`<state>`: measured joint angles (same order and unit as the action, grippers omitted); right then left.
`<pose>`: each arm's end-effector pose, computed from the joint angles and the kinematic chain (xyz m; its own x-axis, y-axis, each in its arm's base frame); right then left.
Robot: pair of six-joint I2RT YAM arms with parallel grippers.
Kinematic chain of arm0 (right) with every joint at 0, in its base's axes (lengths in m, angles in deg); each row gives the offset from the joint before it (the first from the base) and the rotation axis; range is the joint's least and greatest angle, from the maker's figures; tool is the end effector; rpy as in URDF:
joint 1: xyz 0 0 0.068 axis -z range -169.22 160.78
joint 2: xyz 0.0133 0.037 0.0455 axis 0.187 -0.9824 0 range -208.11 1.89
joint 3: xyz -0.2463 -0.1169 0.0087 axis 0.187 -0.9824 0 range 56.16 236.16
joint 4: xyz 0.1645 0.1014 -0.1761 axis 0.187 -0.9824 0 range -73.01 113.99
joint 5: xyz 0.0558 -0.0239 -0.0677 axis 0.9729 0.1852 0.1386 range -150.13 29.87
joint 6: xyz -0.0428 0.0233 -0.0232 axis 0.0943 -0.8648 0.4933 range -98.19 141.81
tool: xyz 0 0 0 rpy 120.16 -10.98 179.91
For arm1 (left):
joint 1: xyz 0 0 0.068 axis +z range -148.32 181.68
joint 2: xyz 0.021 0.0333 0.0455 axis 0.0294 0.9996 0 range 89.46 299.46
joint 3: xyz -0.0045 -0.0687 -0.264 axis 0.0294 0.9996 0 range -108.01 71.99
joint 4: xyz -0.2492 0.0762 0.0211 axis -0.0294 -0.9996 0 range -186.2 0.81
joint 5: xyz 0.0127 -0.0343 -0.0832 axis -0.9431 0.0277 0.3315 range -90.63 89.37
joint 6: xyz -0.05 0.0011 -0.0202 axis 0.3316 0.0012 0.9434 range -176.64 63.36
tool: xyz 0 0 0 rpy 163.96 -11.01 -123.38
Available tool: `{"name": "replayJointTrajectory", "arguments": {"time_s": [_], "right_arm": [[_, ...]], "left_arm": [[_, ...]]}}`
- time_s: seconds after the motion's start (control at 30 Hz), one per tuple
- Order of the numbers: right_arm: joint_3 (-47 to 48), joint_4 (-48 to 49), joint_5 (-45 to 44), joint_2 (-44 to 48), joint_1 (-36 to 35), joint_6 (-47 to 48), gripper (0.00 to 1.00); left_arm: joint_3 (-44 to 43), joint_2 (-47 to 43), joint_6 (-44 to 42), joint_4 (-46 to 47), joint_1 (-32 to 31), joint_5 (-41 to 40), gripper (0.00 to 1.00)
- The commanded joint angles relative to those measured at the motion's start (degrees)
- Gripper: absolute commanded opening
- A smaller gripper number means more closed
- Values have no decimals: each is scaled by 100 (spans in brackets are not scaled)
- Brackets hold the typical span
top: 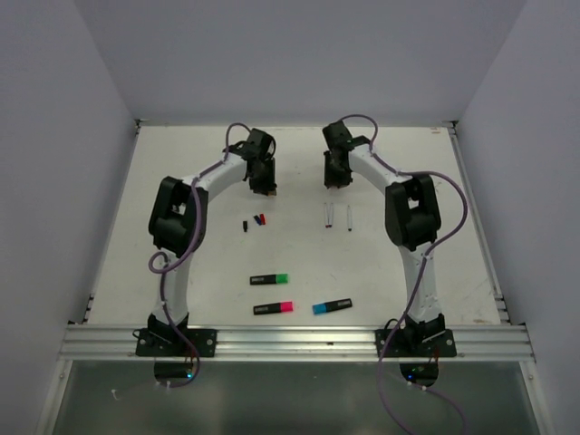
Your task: Open the pen caps
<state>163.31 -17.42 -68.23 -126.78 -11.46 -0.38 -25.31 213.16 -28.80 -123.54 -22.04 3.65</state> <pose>0.4504 0.1787 0.1882 -0.8822 0.0434 -0.4689 0.0194 0.9983 0.0558 0.4257 -0.1899 0.1824 -0.9093 -0.1091 -0.4016 0.0112 0.9583 -0.2857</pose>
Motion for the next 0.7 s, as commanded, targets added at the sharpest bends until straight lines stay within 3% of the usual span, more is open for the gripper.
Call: {"name": "replayJointTrajectory", "arguments": {"time_s": [0.0, 0.2, 0.4, 0.53, 0.67], "right_arm": [[271, -122, -227, -176, -17, 128, 0], [525, -289, -289, -449, -17, 145, 4], [754, -491, -289, -669, -17, 49, 12], [579, -482, -263, -590, -17, -13, 19], [456, -438, -201, -520, -17, -30, 27]], "left_arm": [[-272, 110, -76, -72, 52, 56, 4], [-325, 277, -33, -177, 52, -14, 15], [-325, 383, -24, -248, 61, -93, 26], [-264, 365, -15, -257, 70, -146, 39], [-158, 322, 38, -230, 87, -172, 45]]}}
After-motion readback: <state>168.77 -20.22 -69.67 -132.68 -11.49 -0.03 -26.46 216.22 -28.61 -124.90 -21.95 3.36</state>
